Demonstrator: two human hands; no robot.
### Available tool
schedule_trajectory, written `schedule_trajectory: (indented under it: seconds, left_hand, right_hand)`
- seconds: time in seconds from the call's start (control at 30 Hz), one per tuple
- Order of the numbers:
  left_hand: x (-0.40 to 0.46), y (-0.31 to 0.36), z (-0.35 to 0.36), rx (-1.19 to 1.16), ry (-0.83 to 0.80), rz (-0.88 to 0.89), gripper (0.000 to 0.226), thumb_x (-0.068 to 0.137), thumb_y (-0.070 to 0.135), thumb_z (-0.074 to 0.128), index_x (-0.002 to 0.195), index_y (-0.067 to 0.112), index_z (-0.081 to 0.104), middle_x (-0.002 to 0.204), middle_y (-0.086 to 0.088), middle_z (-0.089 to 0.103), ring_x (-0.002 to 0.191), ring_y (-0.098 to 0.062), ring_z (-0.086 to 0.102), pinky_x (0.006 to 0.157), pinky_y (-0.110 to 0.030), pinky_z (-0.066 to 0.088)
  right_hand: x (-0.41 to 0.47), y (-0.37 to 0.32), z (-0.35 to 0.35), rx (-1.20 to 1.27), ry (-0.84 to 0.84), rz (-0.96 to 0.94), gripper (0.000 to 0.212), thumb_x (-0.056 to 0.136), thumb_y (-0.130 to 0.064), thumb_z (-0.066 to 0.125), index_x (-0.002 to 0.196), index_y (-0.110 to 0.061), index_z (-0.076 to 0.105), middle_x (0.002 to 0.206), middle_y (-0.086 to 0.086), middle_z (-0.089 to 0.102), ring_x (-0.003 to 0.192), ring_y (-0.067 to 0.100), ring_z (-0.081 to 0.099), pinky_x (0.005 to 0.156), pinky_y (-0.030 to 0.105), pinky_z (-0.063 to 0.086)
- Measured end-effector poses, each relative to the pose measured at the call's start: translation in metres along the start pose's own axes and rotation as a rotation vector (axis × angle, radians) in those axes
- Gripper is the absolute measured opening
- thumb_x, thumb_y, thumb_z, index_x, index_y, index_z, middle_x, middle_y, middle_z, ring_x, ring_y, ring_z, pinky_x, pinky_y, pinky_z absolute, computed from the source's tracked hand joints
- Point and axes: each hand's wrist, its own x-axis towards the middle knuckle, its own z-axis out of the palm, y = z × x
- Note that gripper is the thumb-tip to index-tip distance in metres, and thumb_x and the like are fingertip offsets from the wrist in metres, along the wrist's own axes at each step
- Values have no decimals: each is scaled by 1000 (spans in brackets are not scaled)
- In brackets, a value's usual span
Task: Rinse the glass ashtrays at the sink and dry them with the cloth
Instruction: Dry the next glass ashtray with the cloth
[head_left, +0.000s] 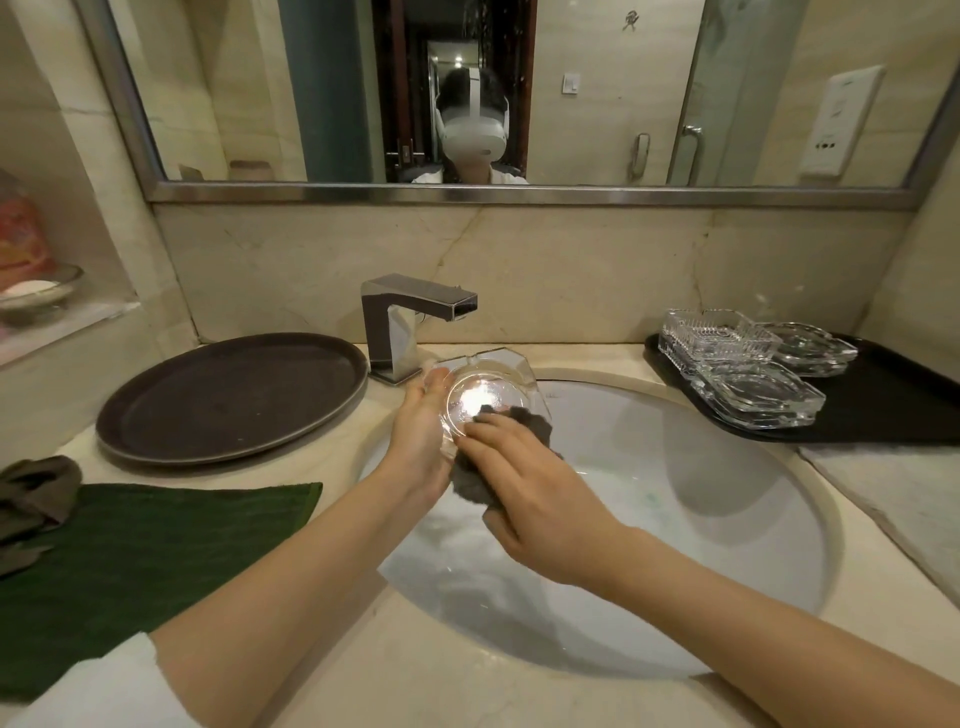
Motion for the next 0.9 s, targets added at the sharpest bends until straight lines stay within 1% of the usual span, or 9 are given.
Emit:
schedule_trajectory:
  seconds: [0.1,0.27,0.43,0.53,0.6,0.7,0.8,0.87,0.9]
  left_hand:
    - [-2,1,-5,5,-66,-65,38,100,32,41,133,14,44,120,-12,64,97,-28,69,74,-38,57]
    - [1,-2,-2,-23,-107,-139,43,98,35,43,137,18,40,125,-11,62,110,-33,62,96,-51,46]
    - [-3,-4,2,-133,-126,-98,35,100,24,39,134,14,38,130,-11,53,97,-34,63,71,-48,53]
    - [-4,-8,2,-96,-119,-151,40,99,29,41,135,12,38,132,-14,53,86,-31,68,63,-41,57]
    - [-7,-9,3,-25,-116,-200,40,98,35,43,128,10,47,118,-17,61,79,-25,72,57,-33,57]
    - [-8,-8,4,-49,-138,-143,25,99,29,42,120,15,45,128,-13,57,95,-32,66,72,-44,57]
    - [-7,-7,4,-62,-143,-79,36,100,25,39,134,17,34,136,-9,50,101,-36,63,80,-54,51]
    - [-3,-9,3,-45,-158,-86,41,100,26,39,139,18,32,137,-9,51,104,-38,63,87,-58,48]
    - [-2,-9,2,-37,-160,-95,41,99,28,40,139,19,33,136,-9,52,103,-37,64,88,-58,48]
  right_hand:
    - [-1,6,-3,-76,-111,-217,44,85,-9,43,127,4,50,131,21,53,129,32,40,112,41,29]
    - [6,9,-8,-45,-134,-239,27,86,-5,54,111,2,59,121,19,59,121,31,50,107,38,38]
    - [1,33,-25,-72,4,-24,27,85,-17,42,99,-4,60,105,10,66,98,23,61,85,31,51]
    - [-1,19,-11,37,-26,-41,31,84,-12,40,106,-2,59,110,11,63,106,25,57,93,35,46]
    - [1,9,-4,86,-74,-110,34,82,-8,41,110,0,58,115,14,62,115,26,53,101,32,41]
    - [1,21,-11,102,-81,-82,28,82,-3,50,108,-2,59,111,11,63,110,24,56,95,32,44]
    - [-4,42,-20,56,7,49,25,83,-12,41,100,-8,59,103,8,65,95,27,61,75,40,53]
    - [-4,49,-26,65,169,143,23,83,-7,45,103,-10,56,102,9,64,92,25,59,79,35,52]
    - [-3,51,-29,89,262,218,30,80,-2,48,108,-8,55,105,11,63,94,23,56,86,23,47]
